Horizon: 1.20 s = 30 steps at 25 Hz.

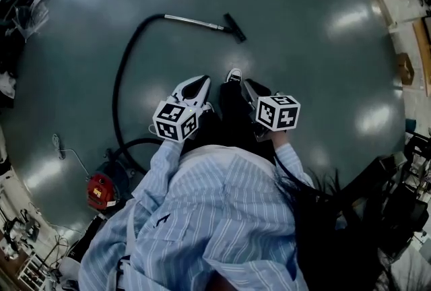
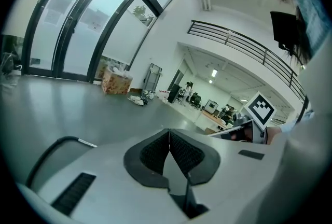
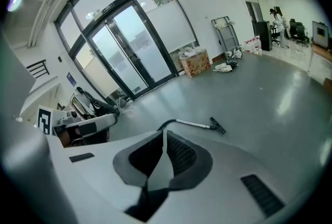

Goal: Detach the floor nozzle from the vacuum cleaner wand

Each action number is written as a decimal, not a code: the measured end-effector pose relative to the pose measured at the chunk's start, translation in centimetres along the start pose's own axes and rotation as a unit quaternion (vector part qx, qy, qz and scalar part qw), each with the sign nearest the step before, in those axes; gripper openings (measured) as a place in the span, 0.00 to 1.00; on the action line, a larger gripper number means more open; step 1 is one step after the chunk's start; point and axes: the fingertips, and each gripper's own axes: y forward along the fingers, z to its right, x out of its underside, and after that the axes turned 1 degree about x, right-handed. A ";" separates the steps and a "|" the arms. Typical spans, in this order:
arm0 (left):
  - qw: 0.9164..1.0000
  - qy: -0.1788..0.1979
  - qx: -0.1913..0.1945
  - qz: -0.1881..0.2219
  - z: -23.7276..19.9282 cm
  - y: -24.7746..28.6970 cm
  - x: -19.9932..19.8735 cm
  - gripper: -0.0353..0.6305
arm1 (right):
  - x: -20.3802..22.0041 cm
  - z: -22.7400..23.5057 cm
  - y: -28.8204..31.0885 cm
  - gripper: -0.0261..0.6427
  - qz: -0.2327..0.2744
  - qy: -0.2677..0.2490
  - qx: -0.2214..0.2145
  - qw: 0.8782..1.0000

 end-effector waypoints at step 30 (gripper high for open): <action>0.990 -0.042 -0.057 -0.120 -11.2 23.1 -5.6 0.06 | -13.5 18.9 17.2 0.08 -0.095 0.014 -0.052 0.994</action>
